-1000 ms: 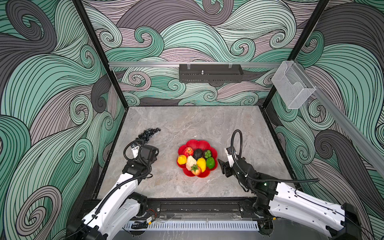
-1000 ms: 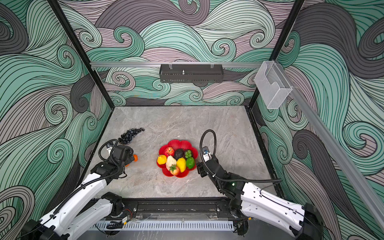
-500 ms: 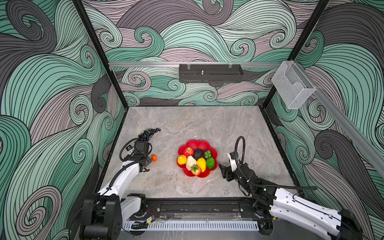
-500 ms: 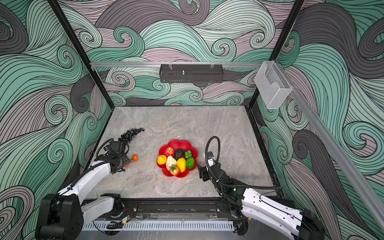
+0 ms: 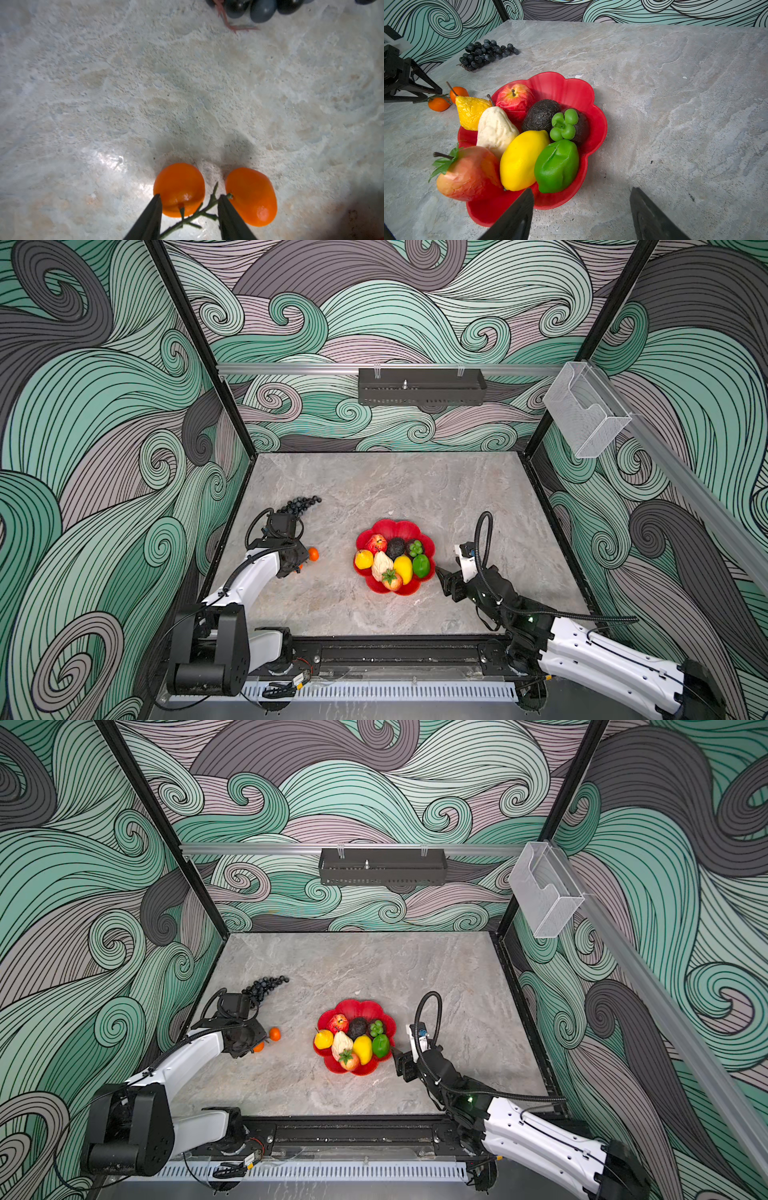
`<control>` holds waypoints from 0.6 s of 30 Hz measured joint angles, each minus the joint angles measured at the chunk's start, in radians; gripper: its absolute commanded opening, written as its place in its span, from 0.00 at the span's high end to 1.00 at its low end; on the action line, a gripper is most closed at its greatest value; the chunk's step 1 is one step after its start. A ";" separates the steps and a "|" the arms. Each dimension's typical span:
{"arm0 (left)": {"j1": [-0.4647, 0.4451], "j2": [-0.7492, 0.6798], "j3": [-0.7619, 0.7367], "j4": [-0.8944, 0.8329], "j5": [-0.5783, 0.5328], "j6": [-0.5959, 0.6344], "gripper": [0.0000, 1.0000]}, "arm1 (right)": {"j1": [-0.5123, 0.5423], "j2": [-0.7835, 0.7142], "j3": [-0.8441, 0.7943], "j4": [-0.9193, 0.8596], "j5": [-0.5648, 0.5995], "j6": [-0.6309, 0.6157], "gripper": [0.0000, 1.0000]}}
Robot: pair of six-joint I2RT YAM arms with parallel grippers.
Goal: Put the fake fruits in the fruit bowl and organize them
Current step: 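Lower the left gripper onto the orange tomato vine while the right gripper draws back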
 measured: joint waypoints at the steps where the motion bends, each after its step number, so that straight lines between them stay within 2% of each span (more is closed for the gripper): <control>1: 0.000 -0.001 -0.001 0.000 0.013 -0.001 0.53 | 0.000 0.004 0.000 0.002 -0.001 0.000 0.26; 9: -0.005 -0.015 -0.040 0.000 0.166 0.000 0.53 | 0.000 0.018 0.000 0.006 -0.004 0.000 0.25; 13: -0.020 -0.032 -0.040 -0.013 0.204 0.003 0.51 | 0.000 0.009 0.000 0.013 -0.004 0.000 0.24; 18: -0.040 -0.052 -0.040 -0.052 0.212 0.018 0.39 | 0.000 0.012 0.000 0.022 -0.005 0.000 0.23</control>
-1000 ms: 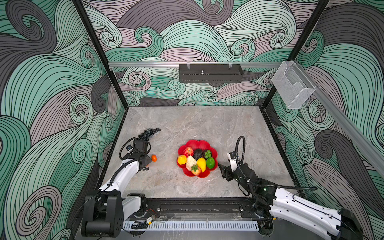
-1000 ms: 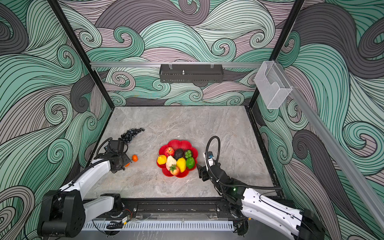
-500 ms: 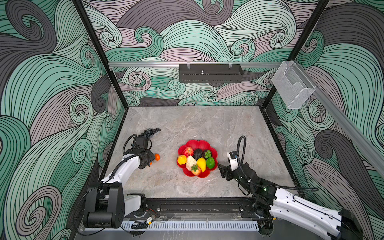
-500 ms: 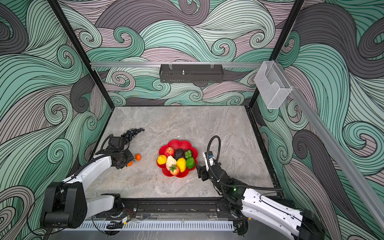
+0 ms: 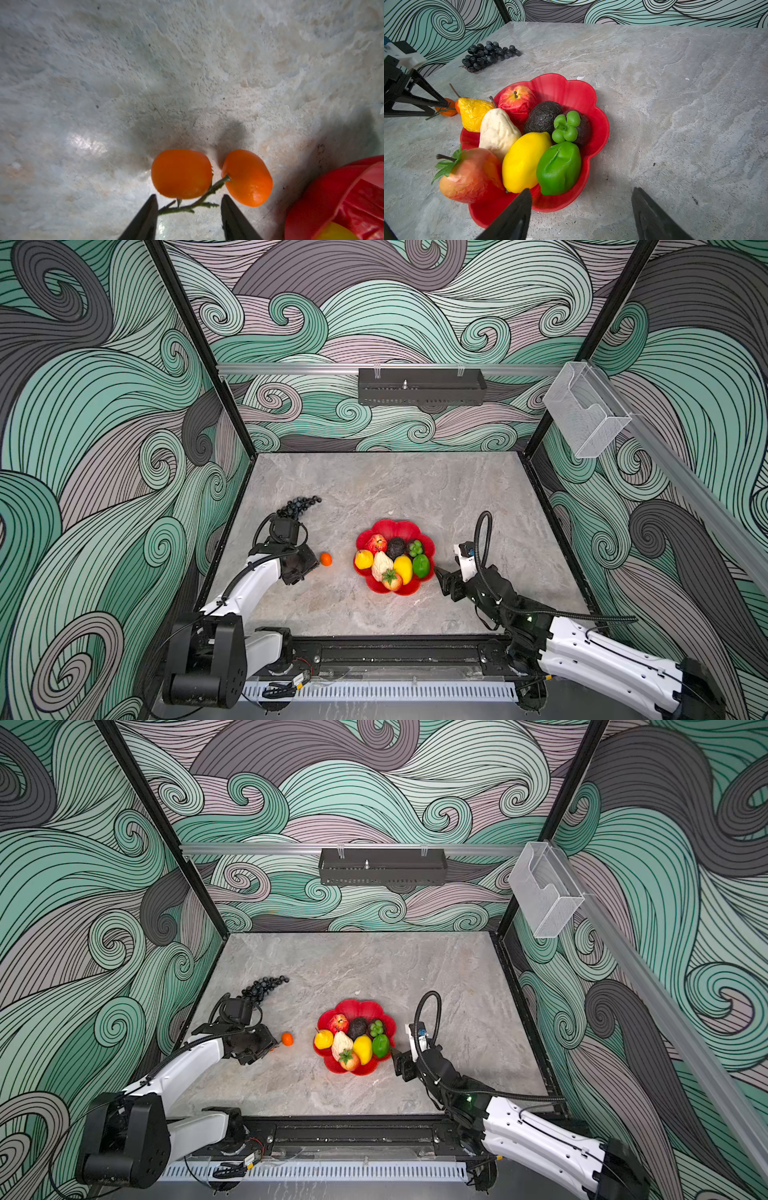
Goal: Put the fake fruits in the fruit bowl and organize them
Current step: 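Lower the left gripper onto the orange tomato vine while the right gripper draws back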
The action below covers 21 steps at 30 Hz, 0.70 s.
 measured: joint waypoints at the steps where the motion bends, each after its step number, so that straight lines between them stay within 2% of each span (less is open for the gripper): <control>1: -0.004 -0.003 0.000 -0.007 0.000 0.002 0.38 | 0.000 0.003 0.000 0.001 0.000 0.000 0.23; 10: -0.035 -0.031 0.002 -0.076 -0.025 0.021 0.37 | 0.000 0.020 0.000 0.003 -0.007 0.000 0.22; 17: -0.186 -0.095 0.003 -0.153 -0.131 -0.006 0.44 | 0.000 0.020 0.000 0.005 -0.017 0.000 0.22; 21: -0.206 -0.114 0.002 -0.160 -0.201 -0.010 0.45 | 0.000 0.020 0.000 0.005 -0.020 0.000 0.22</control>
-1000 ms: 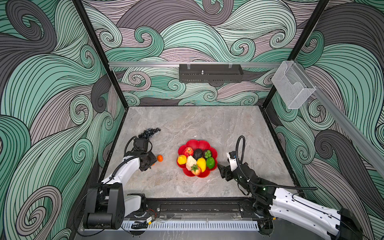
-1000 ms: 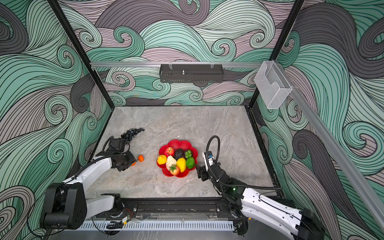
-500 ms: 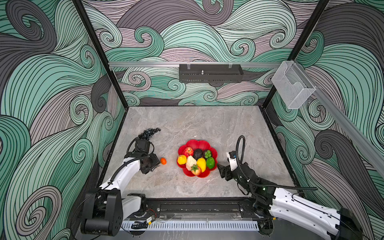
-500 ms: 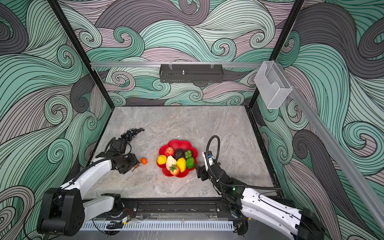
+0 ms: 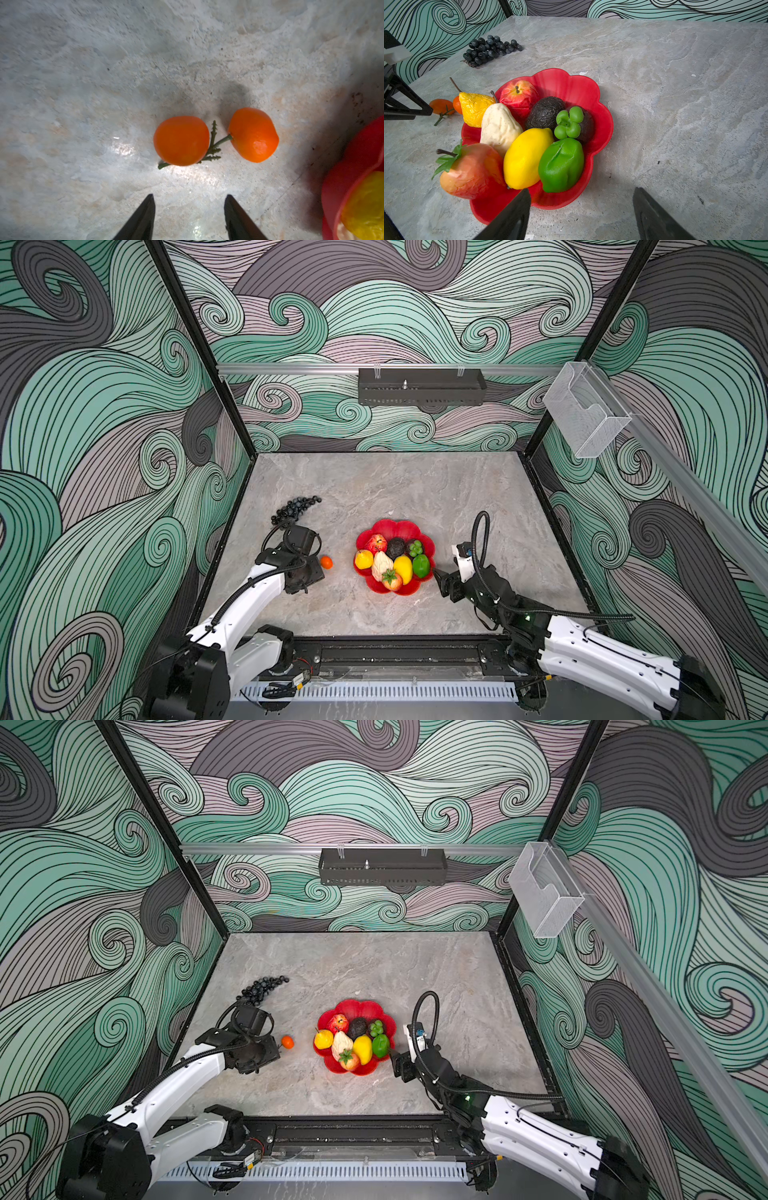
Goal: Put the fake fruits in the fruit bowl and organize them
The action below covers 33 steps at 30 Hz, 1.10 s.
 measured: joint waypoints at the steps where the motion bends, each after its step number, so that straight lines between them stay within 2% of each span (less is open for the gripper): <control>1: -0.002 0.012 0.001 -0.002 -0.013 0.000 0.45 | 0.000 0.001 0.000 0.000 0.000 0.000 0.22; 4: -0.016 0.095 0.017 -0.016 -0.054 0.005 0.46 | 0.000 0.004 0.000 0.000 -0.003 0.000 0.22; 8: -0.035 0.198 0.056 -0.023 -0.080 0.021 0.53 | 0.000 0.003 0.000 0.000 -0.004 0.000 0.22; 20: -0.075 0.401 0.133 -0.018 -0.103 0.058 0.61 | -0.001 -0.006 0.000 0.000 -0.004 0.000 0.21; 33: -0.111 0.458 0.175 -0.017 -0.125 0.067 0.87 | -0.001 0.000 0.000 0.000 -0.005 0.000 0.20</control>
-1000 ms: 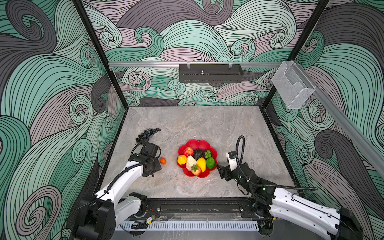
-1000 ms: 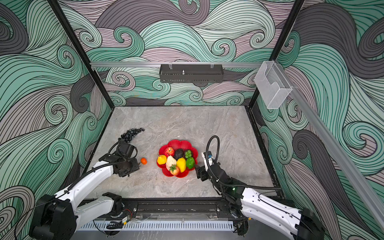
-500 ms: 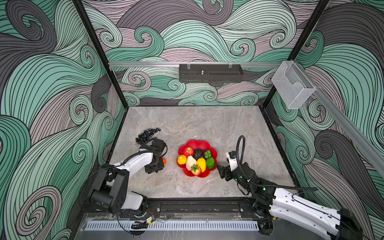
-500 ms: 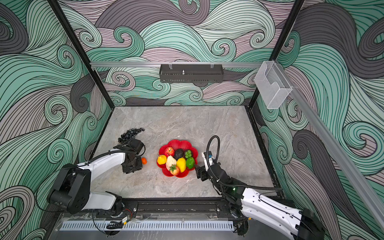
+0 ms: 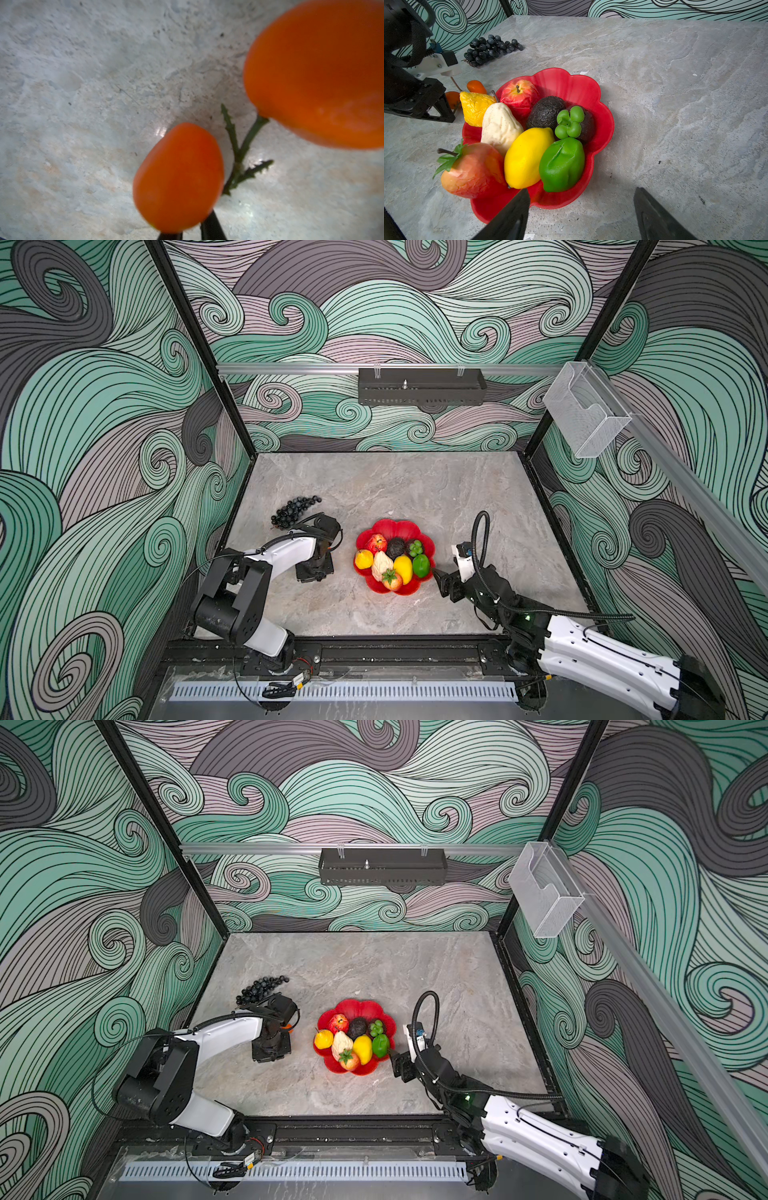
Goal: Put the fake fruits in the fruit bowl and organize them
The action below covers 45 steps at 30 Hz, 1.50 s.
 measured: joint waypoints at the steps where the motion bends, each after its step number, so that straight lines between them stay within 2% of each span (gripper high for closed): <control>1: -0.002 0.001 0.000 0.000 -0.001 -0.001 0.88 | 0.000 0.000 0.000 0.000 0.000 0.000 0.20; 6: -0.010 0.003 0.002 0.000 -0.009 -0.003 0.85 | 0.000 0.000 0.000 0.000 0.000 0.000 0.20; 9: -0.019 0.003 0.005 -0.002 -0.031 -0.008 0.73 | 0.000 0.004 0.000 0.000 0.000 0.000 0.20; 11: -0.025 0.003 0.017 -0.004 -0.050 -0.008 0.71 | 0.000 0.006 0.000 0.000 0.000 0.000 0.20; 24: -0.027 0.119 0.134 -0.018 -0.115 0.000 0.72 | 0.000 0.004 0.000 0.000 0.000 0.000 0.19; 39: -0.025 0.161 0.171 -0.007 -0.141 0.008 1.00 | 0.000 0.004 0.000 0.000 0.000 0.000 0.19; 45: -0.025 0.140 0.172 0.013 -0.120 0.008 1.00 | 0.000 0.004 0.000 0.000 0.000 0.000 0.19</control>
